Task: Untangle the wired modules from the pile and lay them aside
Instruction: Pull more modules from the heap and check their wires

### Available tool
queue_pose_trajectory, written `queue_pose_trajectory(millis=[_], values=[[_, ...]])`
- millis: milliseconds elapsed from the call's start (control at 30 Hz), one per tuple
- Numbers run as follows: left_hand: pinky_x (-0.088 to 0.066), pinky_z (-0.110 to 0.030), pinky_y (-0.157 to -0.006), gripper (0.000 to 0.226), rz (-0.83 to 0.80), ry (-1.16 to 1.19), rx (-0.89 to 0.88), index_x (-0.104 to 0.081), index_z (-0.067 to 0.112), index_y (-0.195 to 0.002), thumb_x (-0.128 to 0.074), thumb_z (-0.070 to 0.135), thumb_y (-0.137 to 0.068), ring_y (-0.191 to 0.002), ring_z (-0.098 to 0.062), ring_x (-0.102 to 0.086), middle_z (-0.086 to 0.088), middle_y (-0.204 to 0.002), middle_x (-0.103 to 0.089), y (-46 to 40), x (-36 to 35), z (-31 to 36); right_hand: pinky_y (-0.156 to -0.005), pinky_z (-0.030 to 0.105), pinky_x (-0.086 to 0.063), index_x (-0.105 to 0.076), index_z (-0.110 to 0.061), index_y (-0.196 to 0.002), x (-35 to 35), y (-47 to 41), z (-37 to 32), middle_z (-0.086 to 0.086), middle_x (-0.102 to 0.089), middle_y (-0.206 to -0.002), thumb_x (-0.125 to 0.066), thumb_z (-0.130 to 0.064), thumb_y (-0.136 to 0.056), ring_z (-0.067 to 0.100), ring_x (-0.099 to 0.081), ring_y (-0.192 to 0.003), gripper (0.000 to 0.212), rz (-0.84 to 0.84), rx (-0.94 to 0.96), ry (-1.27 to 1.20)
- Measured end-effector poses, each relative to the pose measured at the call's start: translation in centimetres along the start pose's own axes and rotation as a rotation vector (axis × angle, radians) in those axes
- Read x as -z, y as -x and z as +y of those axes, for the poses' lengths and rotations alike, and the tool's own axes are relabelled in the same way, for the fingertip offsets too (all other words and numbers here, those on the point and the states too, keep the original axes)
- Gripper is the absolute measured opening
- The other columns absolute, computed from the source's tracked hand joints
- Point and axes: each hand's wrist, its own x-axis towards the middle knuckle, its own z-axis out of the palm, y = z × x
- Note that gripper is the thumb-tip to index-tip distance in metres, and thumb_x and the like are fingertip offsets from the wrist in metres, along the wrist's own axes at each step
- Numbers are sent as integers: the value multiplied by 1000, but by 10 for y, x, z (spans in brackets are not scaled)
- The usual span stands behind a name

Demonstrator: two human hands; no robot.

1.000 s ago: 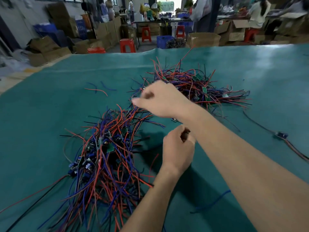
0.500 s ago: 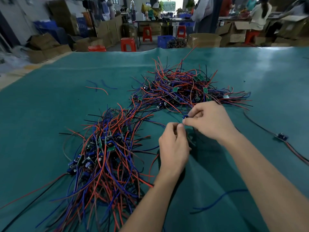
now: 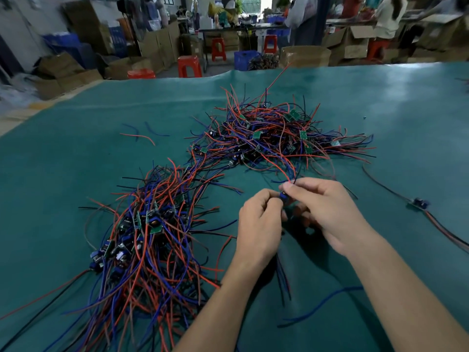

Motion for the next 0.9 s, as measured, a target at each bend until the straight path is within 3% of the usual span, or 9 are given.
queue_pose_trajectory(millis=[67,200,367,567,767,900], values=[[-42,-33,-55,22,-34,6,2,-66,23,-74,-44,23,-76,-55,-16,-50,3,-61,-62,1,1,1,-67,41,-46,-80,-13,-89,0,1,-1,12,-71,-80,-76,-19,-90,26,-59,-70,7,-10,22,-20],[-45,-36,-57,19,-62,-41,-48,-68,16,-81,-52,14,-91,-53,-15,-50,1,-62,-63,0,2,-1,-50,20,-44,-83,-17,-78,4,-2,-4,2,-73,-73,-80,-9,-83,8,-57,-56,10,81,84,-100],[-41,-27,-55,23,-78,-95,-61,-69,15,-83,-54,15,-101,-48,-10,-48,4,-56,-59,-1,2,-3,-45,20,-43,-82,-20,-70,9,-4,-6,3,-71,-64,-86,-9,-75,9,-55,-51,13,163,143,-122],[-37,-24,-51,24,-108,-121,-62,-69,15,-80,-54,10,-99,-46,-8,-46,7,-51,-55,1,0,-3,-45,19,-43,-76,-19,-60,30,-8,-11,-5,-65,-54,-89,-11,-75,8,-52,-47,22,474,214,-166],[-35,-17,-47,24,-127,-162,-84,-69,15,-81,-54,11,-99,-44,-4,-43,8,-51,-55,2,-1,-3,-47,17,-42,-71,-17,-72,54,-6,-17,-13,-62,-49,-85,-11,-80,2,-51,-44,17,735,275,-306],[-41,-22,-49,23,-38,-87,-78,-67,13,-84,-51,11,-101,-47,-9,-47,5,-55,-59,1,-1,-3,-46,20,-40,-64,-19,-72,67,-6,-17,-9,-64,-55,-78,-16,-89,4,-53,-46,23,828,235,-441]])
